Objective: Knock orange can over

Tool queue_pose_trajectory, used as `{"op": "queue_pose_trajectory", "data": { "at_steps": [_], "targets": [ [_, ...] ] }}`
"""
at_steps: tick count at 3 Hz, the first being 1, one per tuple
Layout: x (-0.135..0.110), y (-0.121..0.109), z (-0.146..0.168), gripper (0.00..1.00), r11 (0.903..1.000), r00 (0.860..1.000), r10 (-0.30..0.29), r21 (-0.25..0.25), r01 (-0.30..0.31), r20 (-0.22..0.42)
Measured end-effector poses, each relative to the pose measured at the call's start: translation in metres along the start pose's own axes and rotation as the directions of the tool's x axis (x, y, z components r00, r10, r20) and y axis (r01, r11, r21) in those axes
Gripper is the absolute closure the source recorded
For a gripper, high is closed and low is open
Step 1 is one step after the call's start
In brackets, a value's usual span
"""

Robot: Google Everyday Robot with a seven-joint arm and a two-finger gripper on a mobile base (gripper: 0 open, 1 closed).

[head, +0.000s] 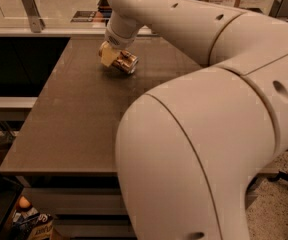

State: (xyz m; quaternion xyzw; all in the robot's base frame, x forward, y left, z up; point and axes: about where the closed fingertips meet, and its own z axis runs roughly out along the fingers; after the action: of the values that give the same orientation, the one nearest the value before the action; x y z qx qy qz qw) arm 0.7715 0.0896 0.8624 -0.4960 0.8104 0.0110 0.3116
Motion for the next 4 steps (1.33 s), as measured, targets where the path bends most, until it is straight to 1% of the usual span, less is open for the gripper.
{"op": "queue_pose_trajectory", "data": {
  "at_steps": [1, 2, 4],
  "targets": [
    [-0.0071, 0.0080, 0.0226, 1.00, 0.9991, 0.999, -0.003, -0.041, 0.005, 0.052],
    [-0.0073, 0.0100, 0.0248, 0.83, 0.9989, 0.999, -0.003, -0.046, 0.006, 0.052],
    [-0.0069, 0.0127, 0.0281, 0.36, 0.9987, 0.999, -0.005, -0.051, 0.008, 0.048]
  ]
}}
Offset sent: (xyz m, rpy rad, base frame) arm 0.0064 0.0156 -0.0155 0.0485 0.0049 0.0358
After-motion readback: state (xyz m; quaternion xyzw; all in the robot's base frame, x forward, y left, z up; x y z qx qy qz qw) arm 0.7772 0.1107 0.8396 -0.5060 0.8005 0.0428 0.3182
